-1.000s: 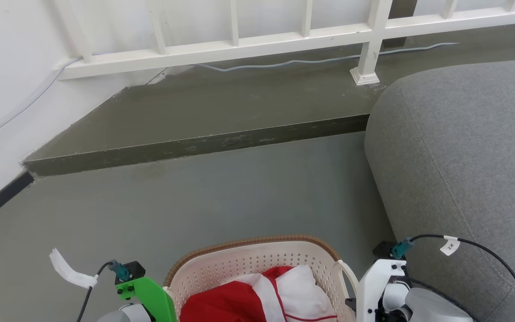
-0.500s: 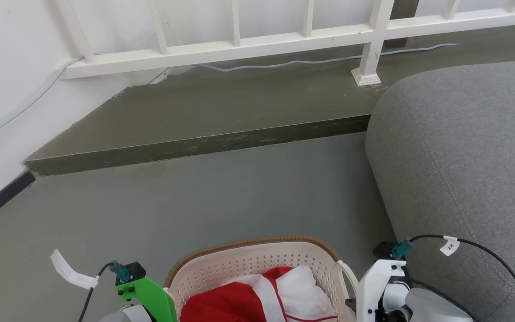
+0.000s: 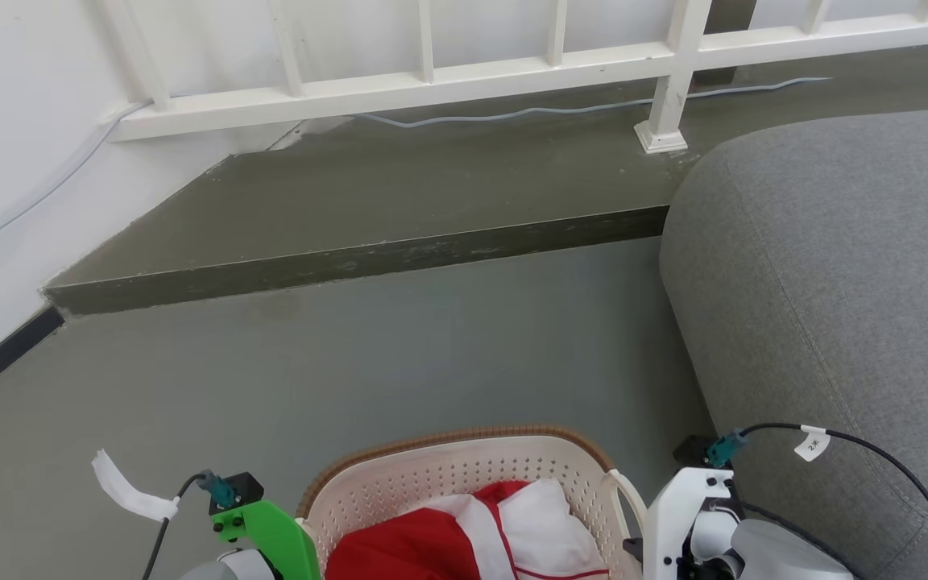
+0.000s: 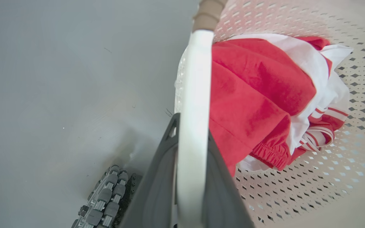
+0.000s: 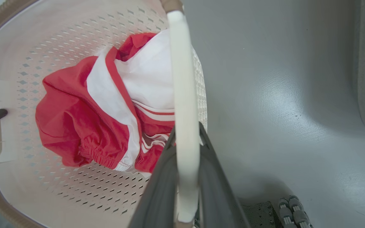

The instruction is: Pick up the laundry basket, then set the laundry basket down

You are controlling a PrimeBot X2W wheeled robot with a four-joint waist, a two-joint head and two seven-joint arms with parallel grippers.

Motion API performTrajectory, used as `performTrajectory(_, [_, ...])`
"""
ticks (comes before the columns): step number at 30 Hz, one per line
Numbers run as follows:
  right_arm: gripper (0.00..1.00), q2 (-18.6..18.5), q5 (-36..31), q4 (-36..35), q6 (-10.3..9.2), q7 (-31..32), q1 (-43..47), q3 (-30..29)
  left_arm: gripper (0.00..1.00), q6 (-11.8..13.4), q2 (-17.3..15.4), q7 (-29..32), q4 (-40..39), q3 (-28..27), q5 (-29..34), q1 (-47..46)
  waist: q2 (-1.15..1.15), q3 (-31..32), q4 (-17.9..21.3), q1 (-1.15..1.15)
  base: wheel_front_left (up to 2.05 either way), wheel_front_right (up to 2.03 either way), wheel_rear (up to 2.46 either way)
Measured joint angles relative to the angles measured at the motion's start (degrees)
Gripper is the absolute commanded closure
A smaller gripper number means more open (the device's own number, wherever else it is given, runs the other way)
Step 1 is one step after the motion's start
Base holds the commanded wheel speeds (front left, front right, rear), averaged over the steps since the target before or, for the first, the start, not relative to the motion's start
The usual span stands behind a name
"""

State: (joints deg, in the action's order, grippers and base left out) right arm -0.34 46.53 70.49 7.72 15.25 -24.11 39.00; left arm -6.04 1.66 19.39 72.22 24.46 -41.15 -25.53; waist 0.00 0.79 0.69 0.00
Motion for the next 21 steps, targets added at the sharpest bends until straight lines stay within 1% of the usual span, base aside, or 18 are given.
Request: performTrajectory(21, [1.0, -0.1, 1.0, 0.1, -0.02, -0.1, 0.0, 0.3, 1.0, 0.5, -0.2, -0.4, -1.0, 1.3, -0.9, 0.0, 0.0, -0.6, 0.1, 0.0, 0.0, 0.0, 0.0])
